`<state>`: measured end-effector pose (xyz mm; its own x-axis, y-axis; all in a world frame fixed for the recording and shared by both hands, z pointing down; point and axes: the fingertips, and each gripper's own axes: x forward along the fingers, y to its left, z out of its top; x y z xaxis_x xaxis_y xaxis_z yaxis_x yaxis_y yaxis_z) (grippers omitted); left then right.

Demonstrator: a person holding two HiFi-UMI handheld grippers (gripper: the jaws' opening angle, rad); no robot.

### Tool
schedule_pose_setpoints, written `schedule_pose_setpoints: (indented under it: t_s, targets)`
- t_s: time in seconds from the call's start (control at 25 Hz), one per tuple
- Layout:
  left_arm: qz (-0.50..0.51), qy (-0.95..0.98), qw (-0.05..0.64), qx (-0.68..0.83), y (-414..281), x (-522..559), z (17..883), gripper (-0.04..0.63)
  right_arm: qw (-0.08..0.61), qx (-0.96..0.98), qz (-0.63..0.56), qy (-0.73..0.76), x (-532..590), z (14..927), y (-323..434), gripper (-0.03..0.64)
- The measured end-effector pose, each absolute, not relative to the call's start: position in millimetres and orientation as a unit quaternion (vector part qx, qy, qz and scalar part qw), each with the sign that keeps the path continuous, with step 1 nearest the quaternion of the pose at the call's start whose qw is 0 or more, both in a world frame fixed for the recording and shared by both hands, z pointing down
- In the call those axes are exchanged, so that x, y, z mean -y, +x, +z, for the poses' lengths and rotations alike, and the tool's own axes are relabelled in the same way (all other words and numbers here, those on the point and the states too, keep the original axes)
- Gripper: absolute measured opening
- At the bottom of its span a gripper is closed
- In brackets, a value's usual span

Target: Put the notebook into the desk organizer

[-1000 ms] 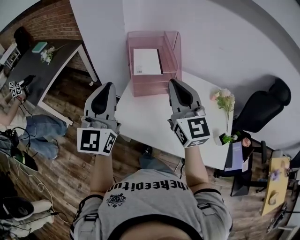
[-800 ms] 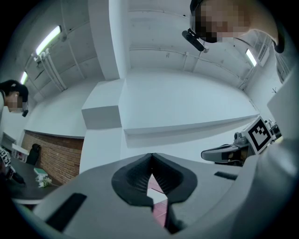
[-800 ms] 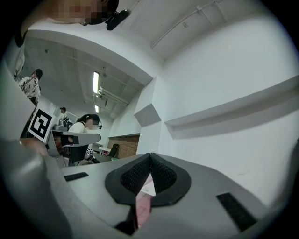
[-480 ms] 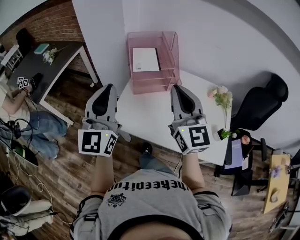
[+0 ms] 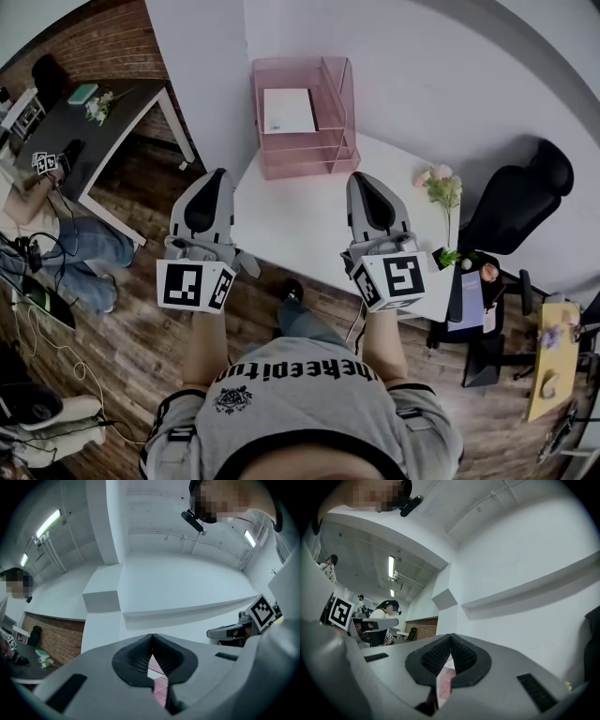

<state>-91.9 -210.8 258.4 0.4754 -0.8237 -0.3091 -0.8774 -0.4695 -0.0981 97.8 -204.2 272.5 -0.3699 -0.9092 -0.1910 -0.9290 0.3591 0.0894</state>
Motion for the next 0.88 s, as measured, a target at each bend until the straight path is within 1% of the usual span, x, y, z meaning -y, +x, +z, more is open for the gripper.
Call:
schedule_pose_setpoints:
  t_s: [0.88]
  targets:
    - [0.112, -0.849, 0.116, -0.503, -93.9, 196.8, 261.4, 0.003, 0.053, -0.826, 0.088, -0.554, 188.0, 275.4, 92.1, 0.002]
